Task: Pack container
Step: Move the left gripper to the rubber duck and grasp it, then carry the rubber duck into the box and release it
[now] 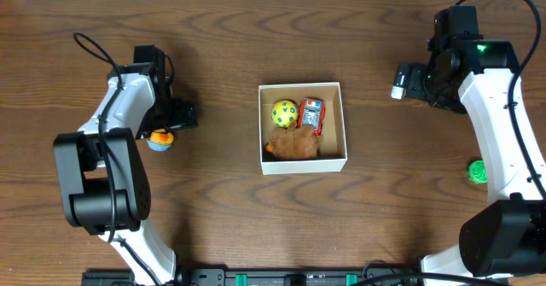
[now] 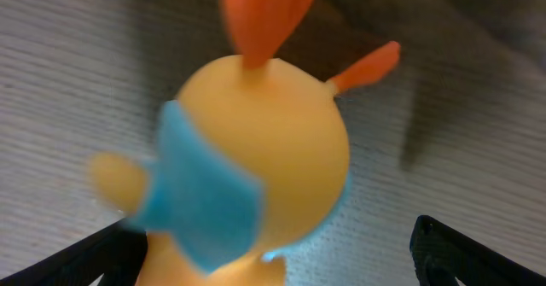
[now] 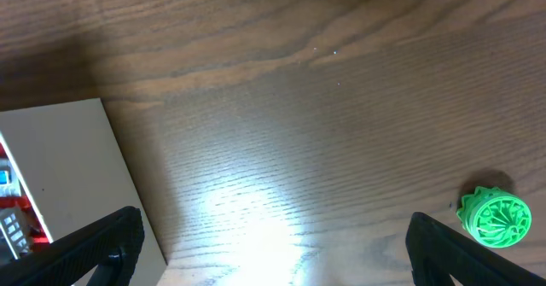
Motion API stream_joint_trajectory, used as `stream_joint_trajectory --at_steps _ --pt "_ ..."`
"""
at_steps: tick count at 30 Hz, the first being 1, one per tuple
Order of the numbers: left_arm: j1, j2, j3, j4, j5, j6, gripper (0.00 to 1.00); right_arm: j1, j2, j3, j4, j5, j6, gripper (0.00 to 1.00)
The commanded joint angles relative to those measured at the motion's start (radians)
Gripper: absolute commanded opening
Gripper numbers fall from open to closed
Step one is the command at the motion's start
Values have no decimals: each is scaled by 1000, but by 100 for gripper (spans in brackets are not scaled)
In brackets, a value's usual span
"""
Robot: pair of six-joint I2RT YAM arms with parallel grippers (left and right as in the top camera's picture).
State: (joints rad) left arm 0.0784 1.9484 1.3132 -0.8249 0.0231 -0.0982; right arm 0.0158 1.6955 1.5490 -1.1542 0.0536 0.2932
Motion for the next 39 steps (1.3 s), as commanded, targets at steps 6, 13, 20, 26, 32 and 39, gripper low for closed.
stream_joint_trajectory --at_steps 6,13,20,26,32,39 --pt "4 17 -2 -1 3 15 81 -2 0 -5 -2 -2 -21 99" --pt "4 17 -2 -18 3 15 41 -2 0 -5 -5 -2 -22 99" --pt "4 17 -2 -26 3 15 25 -2 0 -5 -11 -1 -22 99" --pt "4 16 -2 -31 3 15 6 -2 0 -5 -9 -1 -21 99" --pt "-1 -37 -2 -31 4 15 6 -3 0 -5 -9 -2 -21 99" --pt "-91 -273 2 -27 70 17 6 -3 0 -5 -5 -1 -21 99"
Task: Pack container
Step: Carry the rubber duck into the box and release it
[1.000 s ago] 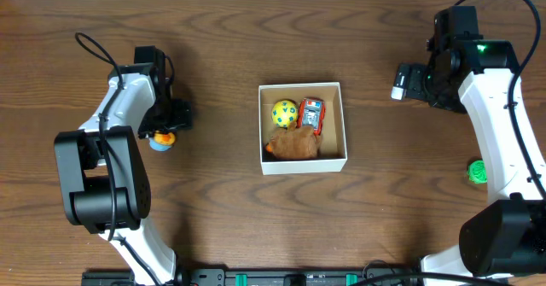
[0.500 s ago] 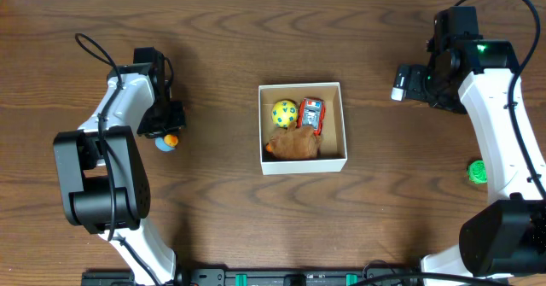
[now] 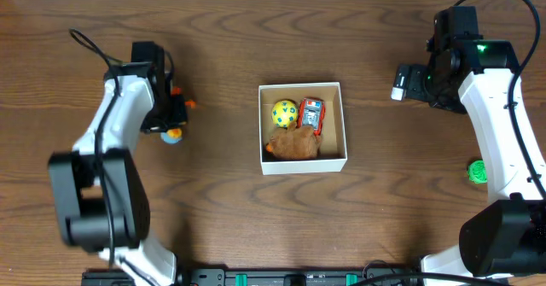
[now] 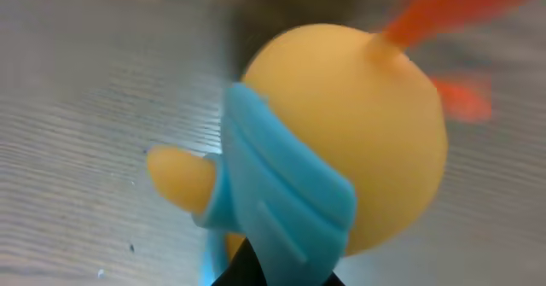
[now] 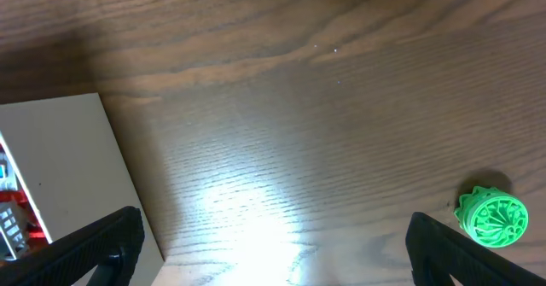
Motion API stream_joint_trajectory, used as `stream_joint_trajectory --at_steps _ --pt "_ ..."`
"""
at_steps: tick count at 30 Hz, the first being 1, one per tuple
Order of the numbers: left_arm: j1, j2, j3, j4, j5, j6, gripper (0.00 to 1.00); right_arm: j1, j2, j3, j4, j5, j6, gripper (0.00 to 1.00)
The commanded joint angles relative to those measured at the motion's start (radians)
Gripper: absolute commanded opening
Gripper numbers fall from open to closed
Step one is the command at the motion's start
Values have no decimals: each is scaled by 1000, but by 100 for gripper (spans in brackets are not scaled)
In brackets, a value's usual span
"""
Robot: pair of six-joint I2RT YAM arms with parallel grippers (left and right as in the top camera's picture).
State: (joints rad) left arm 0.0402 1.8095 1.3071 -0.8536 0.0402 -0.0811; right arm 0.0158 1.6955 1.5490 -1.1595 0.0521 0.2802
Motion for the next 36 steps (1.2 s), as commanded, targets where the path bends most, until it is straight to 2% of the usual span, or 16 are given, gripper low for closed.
stream_joint_trajectory --at_steps 1,7,9,12,15,27,28,29,30,31,32,36 --pt "-81 -179 8 7 63 11 6 -3 0 -5 0 0 -8 99" --pt "-312 -363 8 79 83 176 6 -2 0 -5 8 0 -8 99" --pt "-394 -377 8 111 83 184 6 -2 0 -5 7 0 -8 99" --pt "-493 -361 8 130 79 165 6 -2 0 -5 7 0 -8 99" --pt "-559 -306 6 141 60 56 6 -2 0 -5 7 0 -8 99" --pt "-589 -26 6 154 50 -140 6 -3 0 -5 3 0 -17 99" --pt "-589 -17 6 156 50 -142 10 -3 0 -5 3 0 -22 99" --pt "-589 -13 6 156 50 -142 37 -3 0 -5 3 0 -27 99" --pt "-589 -13 6 157 50 -142 55 -3 0 -5 3 1 -28 99" --pt "-589 -14 6 157 50 -142 67 -3 0 -5 3 0 -27 99" --pt "-589 -22 7 157 50 -142 73 -3 0 -5 3 0 -27 99" --pt "-589 -65 13 156 52 -142 78 -3 0 -5 3 0 -27 99"
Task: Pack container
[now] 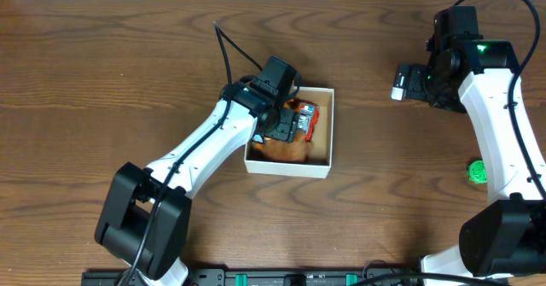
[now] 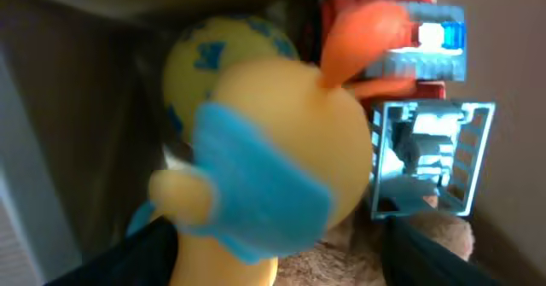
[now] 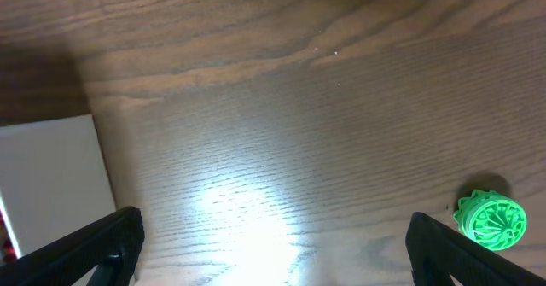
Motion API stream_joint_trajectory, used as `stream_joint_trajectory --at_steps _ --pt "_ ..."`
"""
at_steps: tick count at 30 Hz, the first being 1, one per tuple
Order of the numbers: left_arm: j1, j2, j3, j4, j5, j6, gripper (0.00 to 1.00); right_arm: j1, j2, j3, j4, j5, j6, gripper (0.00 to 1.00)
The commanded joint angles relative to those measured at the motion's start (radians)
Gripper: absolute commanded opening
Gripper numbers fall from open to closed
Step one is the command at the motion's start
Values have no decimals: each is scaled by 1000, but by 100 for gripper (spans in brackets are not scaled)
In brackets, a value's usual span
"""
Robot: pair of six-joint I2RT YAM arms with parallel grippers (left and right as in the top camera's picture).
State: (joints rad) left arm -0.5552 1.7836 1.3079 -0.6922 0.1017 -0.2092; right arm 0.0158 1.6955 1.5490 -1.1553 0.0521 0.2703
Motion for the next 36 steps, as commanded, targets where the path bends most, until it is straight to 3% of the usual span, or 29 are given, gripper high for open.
stream_joint_trajectory --at_steps 1,3,7,13,16,23,28,36 --pt "6 -58 16 -6 -3 -14 79 -3 0 -5 -1 0 -18 99" --pt "7 -108 24 -5 0 -14 81 -3 0 -5 -1 0 -18 99" --pt "7 -217 33 -2 -23 -14 98 -3 0 -5 -1 0 -17 99" --pt "17 -340 33 -51 -207 -14 98 -4 0 -5 -9 12 -17 99" --pt "52 -373 33 -97 -295 -25 98 -14 0 -5 -21 60 57 99" --pt "276 -417 33 -173 -293 -113 98 -144 0 -5 -88 98 240 99" --pt "423 -411 33 -211 -219 -119 98 -264 0 -23 -132 102 275 99" --pt "487 -398 33 -235 -214 -118 98 -401 0 -223 -34 101 275 99"
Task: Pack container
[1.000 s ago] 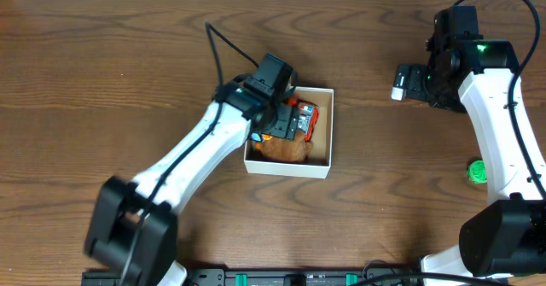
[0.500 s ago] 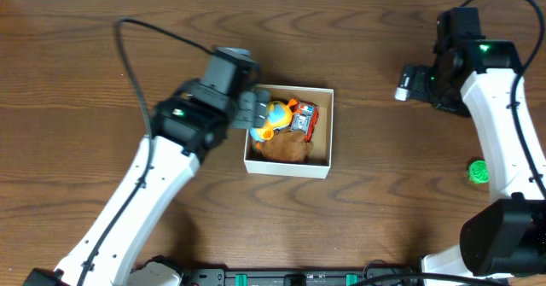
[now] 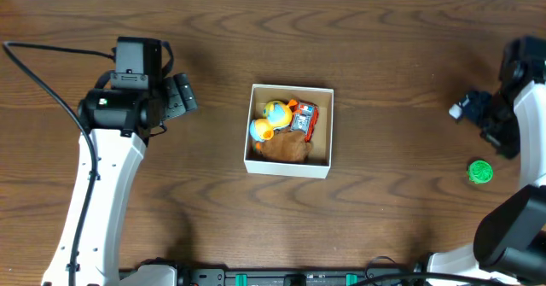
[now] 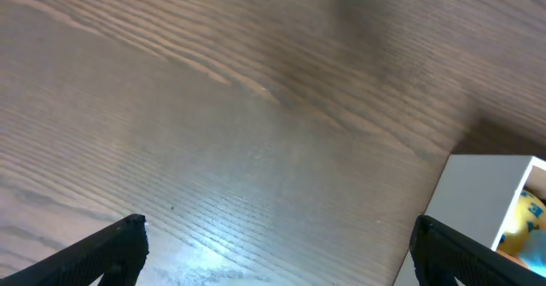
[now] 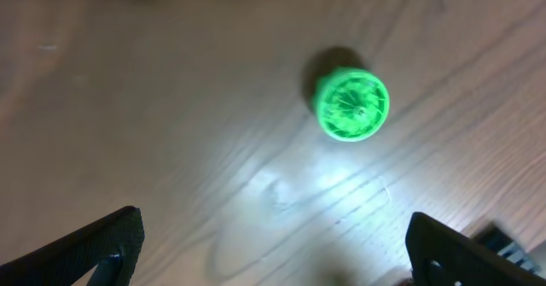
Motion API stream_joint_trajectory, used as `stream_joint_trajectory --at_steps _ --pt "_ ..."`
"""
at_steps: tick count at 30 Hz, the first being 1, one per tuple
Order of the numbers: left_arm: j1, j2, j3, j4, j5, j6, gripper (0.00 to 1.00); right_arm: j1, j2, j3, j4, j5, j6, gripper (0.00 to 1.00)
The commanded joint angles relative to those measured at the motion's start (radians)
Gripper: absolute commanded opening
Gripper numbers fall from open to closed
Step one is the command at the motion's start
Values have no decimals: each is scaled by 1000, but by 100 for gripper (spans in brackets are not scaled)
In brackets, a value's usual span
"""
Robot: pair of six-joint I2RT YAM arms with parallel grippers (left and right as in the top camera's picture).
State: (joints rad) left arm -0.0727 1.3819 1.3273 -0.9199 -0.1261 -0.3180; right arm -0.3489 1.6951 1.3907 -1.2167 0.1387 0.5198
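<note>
The white box (image 3: 288, 165) sits mid-table and holds the yellow duck with blue bib (image 3: 268, 122), a red toy (image 3: 305, 120) and a brown plush (image 3: 282, 148). A corner of the box (image 4: 486, 201) shows in the left wrist view. My left gripper (image 3: 179, 98) is open and empty, left of the box over bare wood. A green ribbed disc (image 3: 481, 172) lies at the right; in the right wrist view the disc (image 5: 351, 104) is ahead of my open right gripper (image 5: 273, 252). The right gripper (image 3: 471, 108) hovers just above the disc.
Dark wooden table (image 3: 384, 209) all round. A black rail with green parts (image 3: 281, 277) runs along the front edge. Cables trail from both arms.
The duck now lies in the box, let go. My left gripper is open and has moved back to the left of the box. My right arm has swung right, over the green disc.
My left gripper was open around the duck at the left of the table, then shut on it. Later it held the duck inside the box, which had shifted left. Now the duck rests in the box and the right gripper is near the green disc.
</note>
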Motion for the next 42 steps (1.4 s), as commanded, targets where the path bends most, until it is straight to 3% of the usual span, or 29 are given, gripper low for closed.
stream_joint_trajectory --at_steps 1,13,24,30,42 --pt "4 4 14 -7 13 -9 98 -53 0 -97 56 15 24 99" --pt "4 4 12 -8 13 -9 98 -199 0 -274 305 14 -84 99" --pt "4 4 12 -7 13 -9 98 -209 0 -462 566 -27 -88 99" --pt "4 4 12 -8 13 -9 98 -209 0 -489 605 -31 -87 99" --pt "4 4 12 -14 13 -9 98 -209 0 -489 605 -31 -87 68"
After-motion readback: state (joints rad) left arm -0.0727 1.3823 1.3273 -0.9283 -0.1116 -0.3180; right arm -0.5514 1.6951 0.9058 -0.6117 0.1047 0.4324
